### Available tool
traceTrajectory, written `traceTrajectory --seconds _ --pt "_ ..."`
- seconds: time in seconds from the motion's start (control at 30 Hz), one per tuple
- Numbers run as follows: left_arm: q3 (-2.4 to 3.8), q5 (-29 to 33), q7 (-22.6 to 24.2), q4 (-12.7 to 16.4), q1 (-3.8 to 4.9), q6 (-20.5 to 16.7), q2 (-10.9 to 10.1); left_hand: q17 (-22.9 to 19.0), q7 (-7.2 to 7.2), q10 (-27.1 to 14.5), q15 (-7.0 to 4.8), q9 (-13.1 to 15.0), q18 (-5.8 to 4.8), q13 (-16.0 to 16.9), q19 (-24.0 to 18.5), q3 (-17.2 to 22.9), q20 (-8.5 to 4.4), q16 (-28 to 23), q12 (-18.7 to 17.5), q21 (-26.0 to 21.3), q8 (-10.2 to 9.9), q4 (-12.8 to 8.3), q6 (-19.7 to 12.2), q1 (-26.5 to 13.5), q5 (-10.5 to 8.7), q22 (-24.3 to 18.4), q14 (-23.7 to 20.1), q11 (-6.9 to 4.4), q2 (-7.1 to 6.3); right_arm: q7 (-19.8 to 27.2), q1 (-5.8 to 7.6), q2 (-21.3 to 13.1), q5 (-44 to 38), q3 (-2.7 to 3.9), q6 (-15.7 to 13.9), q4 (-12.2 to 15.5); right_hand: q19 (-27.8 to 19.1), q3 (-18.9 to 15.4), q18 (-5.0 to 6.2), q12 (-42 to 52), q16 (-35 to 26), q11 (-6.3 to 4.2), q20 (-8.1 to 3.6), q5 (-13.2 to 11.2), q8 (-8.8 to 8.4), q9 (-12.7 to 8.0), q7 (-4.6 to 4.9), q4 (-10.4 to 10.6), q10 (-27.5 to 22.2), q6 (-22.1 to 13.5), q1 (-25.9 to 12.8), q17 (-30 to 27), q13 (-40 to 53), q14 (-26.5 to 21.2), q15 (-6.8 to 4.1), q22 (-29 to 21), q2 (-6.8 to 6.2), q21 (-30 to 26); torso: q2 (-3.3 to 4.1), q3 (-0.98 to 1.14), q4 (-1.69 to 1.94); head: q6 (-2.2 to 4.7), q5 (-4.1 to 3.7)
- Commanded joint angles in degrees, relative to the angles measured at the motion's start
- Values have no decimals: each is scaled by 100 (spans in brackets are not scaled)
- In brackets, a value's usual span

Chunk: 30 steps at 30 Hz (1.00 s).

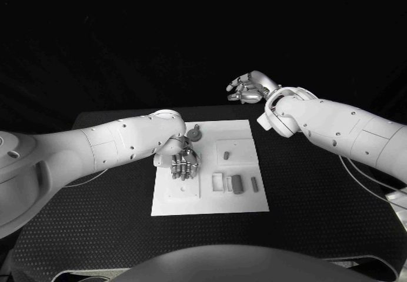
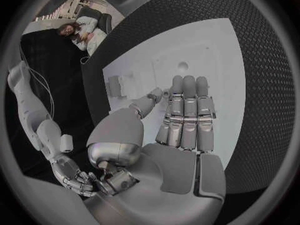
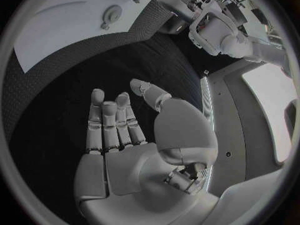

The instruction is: Assemble the parts on the task board

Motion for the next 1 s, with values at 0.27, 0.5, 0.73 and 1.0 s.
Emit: traceTrajectory --seconds 0.27,0.5,0.73,1.0 --pt "2 -110 83 -21 -25 77 42 13 -209 35 6 13 -46 12 21 32 4 -35 -1 38 10 -2 261 -6 14 12 51 21 44 71 -3 2 -2 3 78 18 -32 -5 67 31 22 12 17 14 20 -11 43 -33 -38 -11 57 -11 -11 -22 -12 98 16 -31 1 0 1 0 -9" --pt "2 -114 90 -60 -60 66 64 16 -207 32 7 16 -46 14 19 36 4 -39 -4 37 4 -1 257 -10 10 18 50 23 44 72 -3 3 -2 3 92 29 -33 -7 68 34 24 12 20 13 22 -14 43 -32 -39 -11 55 -14 -15 -24 -12 99 16 -31 5 -2 -2 0 -7" --pt "2 -201 112 -100 -91 47 81 19 -206 30 7 19 -46 16 17 40 4 -43 -6 36 1 -1 254 -13 9 22 49 24 45 73 -3 -1 -3 3 93 37 -34 -7 70 36 25 12 23 14 23 -17 44 -31 -42 -11 54 -17 -19 -26 -11 99 17 -32 2 -1 2 0 -13" --pt "3 -303 139 -124 -101 -6 85 22 -204 29 8 22 -47 19 16 44 5 -47 -8 35 -3 -1 252 -16 8 27 49 26 46 76 -3 -3 -3 3 94 50 -35 -8 72 39 27 13 26 14 25 -21 44 -30 -44 -12 53 -20 -23 -28 -11 99 19 -32 2 0 0 0 -15"
